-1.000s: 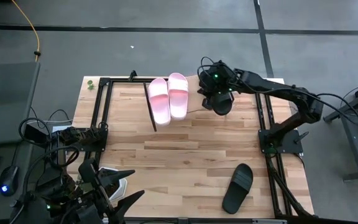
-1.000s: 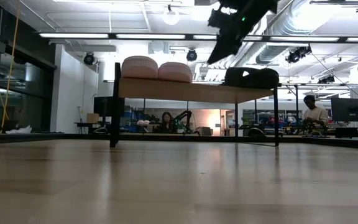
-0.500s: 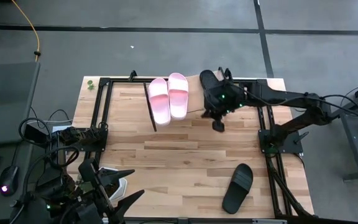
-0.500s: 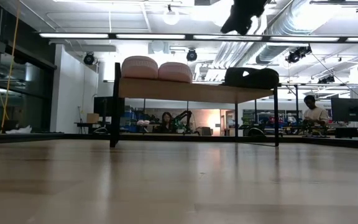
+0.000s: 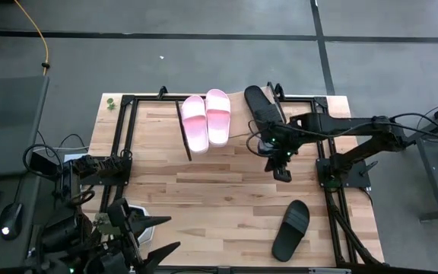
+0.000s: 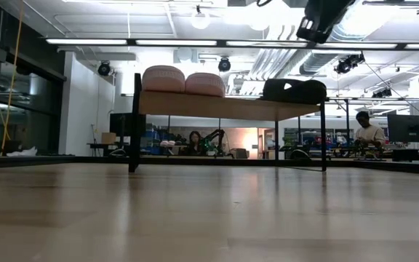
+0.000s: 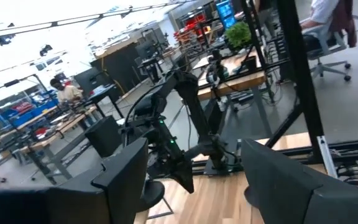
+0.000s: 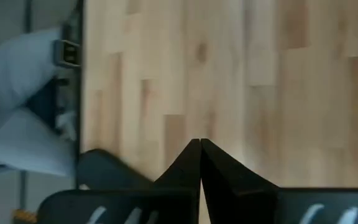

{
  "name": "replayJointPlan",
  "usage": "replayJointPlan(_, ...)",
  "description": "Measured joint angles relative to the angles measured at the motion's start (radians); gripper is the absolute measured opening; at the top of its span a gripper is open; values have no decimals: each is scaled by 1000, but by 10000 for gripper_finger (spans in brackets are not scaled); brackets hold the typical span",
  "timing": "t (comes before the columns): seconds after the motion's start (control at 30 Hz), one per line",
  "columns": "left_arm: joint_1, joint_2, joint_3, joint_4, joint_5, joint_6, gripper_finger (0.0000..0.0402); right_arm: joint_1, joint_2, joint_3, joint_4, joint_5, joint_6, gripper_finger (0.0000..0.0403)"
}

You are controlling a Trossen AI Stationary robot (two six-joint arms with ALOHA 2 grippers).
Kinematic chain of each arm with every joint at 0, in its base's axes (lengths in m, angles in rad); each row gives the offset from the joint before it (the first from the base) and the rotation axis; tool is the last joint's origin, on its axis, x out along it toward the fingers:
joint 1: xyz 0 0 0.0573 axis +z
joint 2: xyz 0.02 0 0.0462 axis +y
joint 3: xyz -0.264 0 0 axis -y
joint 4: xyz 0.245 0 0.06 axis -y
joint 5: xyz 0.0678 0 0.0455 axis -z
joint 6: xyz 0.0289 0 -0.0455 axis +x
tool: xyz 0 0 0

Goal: Pick and place slides into the shelf
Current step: Put the black slipper on the shelf

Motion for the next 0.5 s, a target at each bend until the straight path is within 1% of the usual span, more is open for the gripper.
replayJointPlan(0.2,0,0,0,-118,78,-125,246,58,0,0,16,-76,62,0)
replayJointPlan(0.27,0,0,0,-155,88,-164,246,78,0,0,5,-77,83,0)
replayJointPlan(0.37,0,0,0,-210,102,-214,246,110,0,-1,-28,-75,156,0)
replayJointPlan(0.5,0,0,0,-274,143,-284,246,175,2,-9,-21,-69,231,0)
